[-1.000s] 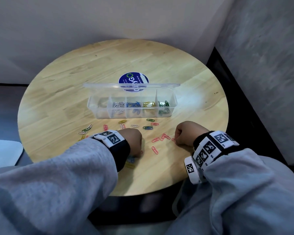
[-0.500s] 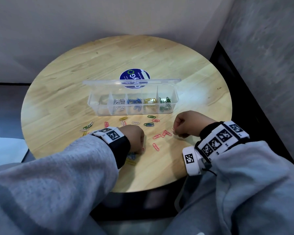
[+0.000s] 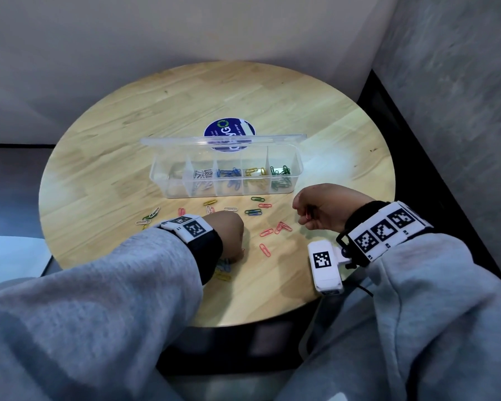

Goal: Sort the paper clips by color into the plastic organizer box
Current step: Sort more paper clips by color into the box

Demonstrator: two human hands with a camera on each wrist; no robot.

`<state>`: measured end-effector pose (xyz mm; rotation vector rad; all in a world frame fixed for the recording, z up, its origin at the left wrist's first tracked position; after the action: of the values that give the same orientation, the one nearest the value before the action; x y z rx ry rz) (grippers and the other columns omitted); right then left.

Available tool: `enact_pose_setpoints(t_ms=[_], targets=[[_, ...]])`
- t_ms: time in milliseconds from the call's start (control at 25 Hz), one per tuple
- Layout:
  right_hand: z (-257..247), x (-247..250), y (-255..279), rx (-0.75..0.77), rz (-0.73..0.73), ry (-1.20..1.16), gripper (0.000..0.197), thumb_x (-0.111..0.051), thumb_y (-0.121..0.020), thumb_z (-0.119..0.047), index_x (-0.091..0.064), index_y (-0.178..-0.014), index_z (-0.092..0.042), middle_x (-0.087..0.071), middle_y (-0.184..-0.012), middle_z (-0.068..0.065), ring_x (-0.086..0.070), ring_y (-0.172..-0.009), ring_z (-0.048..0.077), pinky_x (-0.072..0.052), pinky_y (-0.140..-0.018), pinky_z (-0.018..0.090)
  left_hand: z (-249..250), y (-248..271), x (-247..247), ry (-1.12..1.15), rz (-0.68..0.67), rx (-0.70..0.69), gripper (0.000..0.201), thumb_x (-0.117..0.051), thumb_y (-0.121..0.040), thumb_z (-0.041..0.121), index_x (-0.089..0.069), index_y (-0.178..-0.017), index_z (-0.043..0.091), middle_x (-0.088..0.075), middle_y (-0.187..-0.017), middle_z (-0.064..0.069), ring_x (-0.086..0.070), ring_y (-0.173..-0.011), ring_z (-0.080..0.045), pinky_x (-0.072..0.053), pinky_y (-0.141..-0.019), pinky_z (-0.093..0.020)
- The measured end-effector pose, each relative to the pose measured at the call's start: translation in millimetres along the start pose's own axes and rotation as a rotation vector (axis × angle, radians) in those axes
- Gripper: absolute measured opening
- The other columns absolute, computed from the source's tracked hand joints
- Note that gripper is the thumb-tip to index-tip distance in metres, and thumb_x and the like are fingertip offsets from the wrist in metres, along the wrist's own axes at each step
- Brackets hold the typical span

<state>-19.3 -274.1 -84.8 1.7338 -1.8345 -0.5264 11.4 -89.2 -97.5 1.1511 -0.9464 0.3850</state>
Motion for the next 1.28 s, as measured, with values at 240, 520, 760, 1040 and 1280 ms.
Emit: enact_pose_setpoints(t_ms=[240,520,760,1040,1280], targets=[[1.1,-1.8,0.8,0.070,0.130,0.720,0.027,-0.066,-0.084,-0.030,-0.049,-0.067,-0.016,-0.050,-0.063,0.000,-0.045,-0.055,0.013,-0.037,-0.054,0.024,-16.9,12.8,23.6,1.051,0.081,-0.011,0.023,-0.050,-0.085,0.004,-0.048,-0.064,0.013,-0.058,-0.056,-0.004,-0.054,-0.041,-0.011,-0.040,-0.044,-0.016],[4.1,-18.4,-6.8,0.049,0.155,0.920,0.031,-0.067,-0.079,-0.043,-0.058,-0.087,-0.014,-0.059,-0.085,0.002,-0.057,-0.087,0.021,-0.042,-0.069,0.028,-14.0,23.6,39.7,1.724,-0.006,-0.089,0.026,-0.029,-0.080,0.002,-0.039,-0.060,0.014,-0.050,-0.049,-0.004,-0.044,-0.035,-0.011,-0.030,-0.033,-0.010],[7.2,-28.8,-17.6,0.002,0.170,1.000,0.041,-0.064,-0.079,-0.051,-0.051,-0.068,-0.013,-0.055,-0.069,0.002,-0.052,-0.065,0.017,-0.035,-0.053,0.026,-8.4,13.5,30.7,1.499,-0.035,0.059,0.014,-0.044,-0.085,0.011,-0.052,-0.074,0.014,-0.045,-0.053,-0.001,-0.037,-0.037,-0.008,-0.023,-0.037,-0.014],[7.5,-30.8,-25.9,0.014,0.189,1.017,0.012,-0.061,-0.080,-0.020,-0.062,-0.082,-0.009,-0.058,-0.075,0.006,-0.053,-0.066,0.020,-0.037,-0.053,0.022,19.9,11.7,17.7,0.276,0.094,-0.119,0.018,-0.071,-0.077,0.028,-0.065,-0.094,0.026,-0.042,-0.064,0.013,-0.039,-0.057,-0.002,-0.030,-0.052,-0.022],[10.0,-25.2,-25.2,0.058,0.185,1.023,0.017,-0.065,-0.079,-0.026,-0.060,-0.085,-0.011,-0.058,-0.081,0.005,-0.055,-0.076,0.021,-0.038,-0.058,0.024,35.5,6.1,9.3,0.085,0.090,-0.182,0.020,-0.067,-0.079,0.025,-0.065,-0.099,0.027,-0.044,-0.073,0.010,-0.045,-0.078,-0.013,-0.028,-0.054,-0.023]])
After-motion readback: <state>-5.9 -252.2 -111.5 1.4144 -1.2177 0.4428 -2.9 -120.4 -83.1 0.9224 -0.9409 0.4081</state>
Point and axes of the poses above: each hand's wrist, its own y-axis away from the middle knuckle, its own x-axis out of the back of the hand, z = x × y, the point moved 2 cm from there along -y, towards the middle knuckle
